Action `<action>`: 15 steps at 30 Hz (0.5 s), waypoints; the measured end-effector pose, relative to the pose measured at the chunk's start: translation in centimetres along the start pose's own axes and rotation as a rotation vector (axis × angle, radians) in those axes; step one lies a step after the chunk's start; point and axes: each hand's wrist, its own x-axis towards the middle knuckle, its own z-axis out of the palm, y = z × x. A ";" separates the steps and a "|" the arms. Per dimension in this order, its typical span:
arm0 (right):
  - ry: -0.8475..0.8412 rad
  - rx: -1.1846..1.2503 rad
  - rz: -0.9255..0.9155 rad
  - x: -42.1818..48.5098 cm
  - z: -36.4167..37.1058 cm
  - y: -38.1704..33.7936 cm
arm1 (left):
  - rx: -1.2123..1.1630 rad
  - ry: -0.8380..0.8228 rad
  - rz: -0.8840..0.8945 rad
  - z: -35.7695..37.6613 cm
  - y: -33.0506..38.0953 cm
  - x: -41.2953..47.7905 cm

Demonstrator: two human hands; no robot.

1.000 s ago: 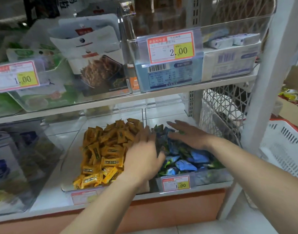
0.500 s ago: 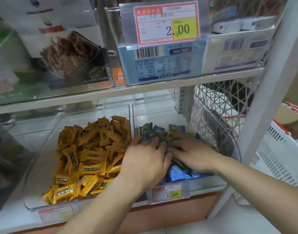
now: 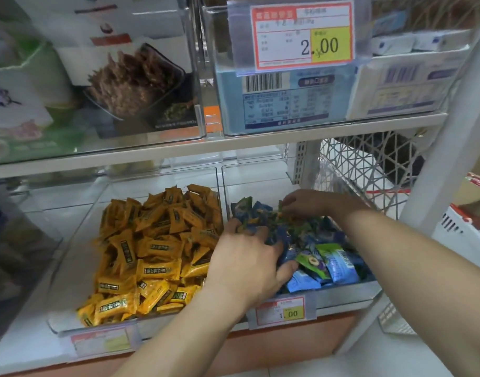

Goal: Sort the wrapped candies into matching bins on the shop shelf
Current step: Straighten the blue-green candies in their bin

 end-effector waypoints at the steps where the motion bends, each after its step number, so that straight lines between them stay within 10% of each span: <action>1: -0.020 -0.029 0.026 0.3 0.3 -0.2 | 0.000 0.004 0.002 0.0 0.0 0.0; 15: -0.196 0.002 0.059 -1.8 -0.3 -1.9 | -0.016 0.025 -0.001 0.1 0.1 0.0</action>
